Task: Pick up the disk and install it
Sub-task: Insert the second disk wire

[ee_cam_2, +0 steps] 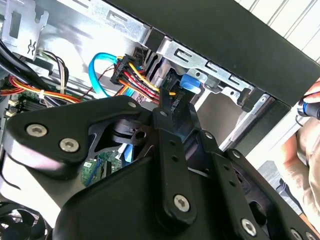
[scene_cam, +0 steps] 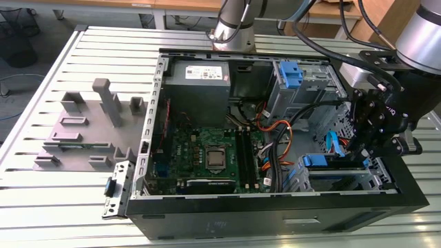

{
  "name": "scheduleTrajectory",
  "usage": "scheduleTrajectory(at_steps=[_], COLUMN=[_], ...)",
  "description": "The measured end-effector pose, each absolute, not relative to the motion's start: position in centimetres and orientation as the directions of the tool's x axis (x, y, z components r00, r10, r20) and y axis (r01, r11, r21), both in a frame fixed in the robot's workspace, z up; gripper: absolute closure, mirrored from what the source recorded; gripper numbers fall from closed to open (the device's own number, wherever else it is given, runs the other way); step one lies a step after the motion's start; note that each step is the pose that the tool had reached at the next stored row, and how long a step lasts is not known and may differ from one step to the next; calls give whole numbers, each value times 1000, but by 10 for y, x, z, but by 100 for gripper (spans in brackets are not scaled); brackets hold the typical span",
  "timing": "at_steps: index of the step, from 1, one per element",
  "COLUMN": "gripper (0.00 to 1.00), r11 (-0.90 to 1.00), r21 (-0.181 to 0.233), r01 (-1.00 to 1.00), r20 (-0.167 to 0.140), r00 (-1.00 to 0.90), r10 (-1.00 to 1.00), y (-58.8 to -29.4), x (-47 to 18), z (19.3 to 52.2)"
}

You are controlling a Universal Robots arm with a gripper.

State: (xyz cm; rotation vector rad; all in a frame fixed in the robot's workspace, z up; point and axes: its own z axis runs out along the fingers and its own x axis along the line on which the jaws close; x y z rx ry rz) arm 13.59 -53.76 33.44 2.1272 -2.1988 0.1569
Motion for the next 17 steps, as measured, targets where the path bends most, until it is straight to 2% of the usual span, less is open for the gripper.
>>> scheduleTrajectory(at_steps=[17], gripper=[70], r11=[31], r21=[-19], r01=[-999], r20=[127], r00=[-33], r10=[-991], y=[-534], x=[136], z=[332])
